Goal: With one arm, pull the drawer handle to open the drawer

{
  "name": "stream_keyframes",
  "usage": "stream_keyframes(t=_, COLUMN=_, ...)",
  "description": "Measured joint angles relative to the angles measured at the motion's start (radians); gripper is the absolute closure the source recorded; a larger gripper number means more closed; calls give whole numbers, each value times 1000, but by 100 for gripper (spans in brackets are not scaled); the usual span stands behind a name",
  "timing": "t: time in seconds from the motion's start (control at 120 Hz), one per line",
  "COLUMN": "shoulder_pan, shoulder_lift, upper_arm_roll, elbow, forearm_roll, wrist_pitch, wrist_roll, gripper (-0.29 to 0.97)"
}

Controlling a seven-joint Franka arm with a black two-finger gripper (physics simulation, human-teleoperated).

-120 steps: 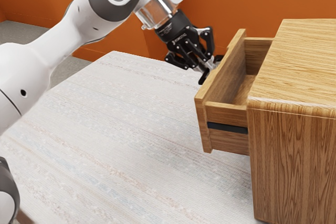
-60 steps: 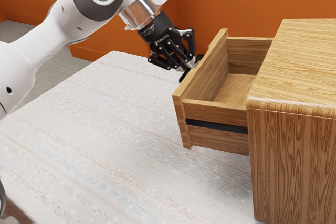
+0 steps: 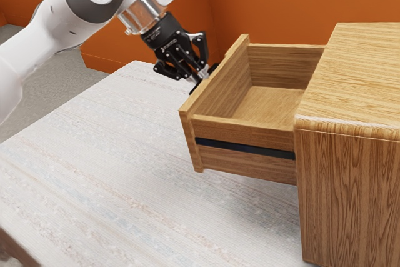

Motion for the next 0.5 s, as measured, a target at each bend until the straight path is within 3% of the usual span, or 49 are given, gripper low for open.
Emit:
stream_keyframes(t=0.3, shoulder_pan=1, shoulder_lift=-15, upper_arm_roll=53, elbow=-10, forearm_roll=-2, wrist_pitch=-3, wrist_roll=19, gripper=68)
stream_keyframes(t=0.5, shoulder_pan=-4, shoulder_lift=-150, upper_arm_roll=152, elbow=-6, forearm_roll=0, wrist_pitch=-51, wrist_roll=28, gripper=32)
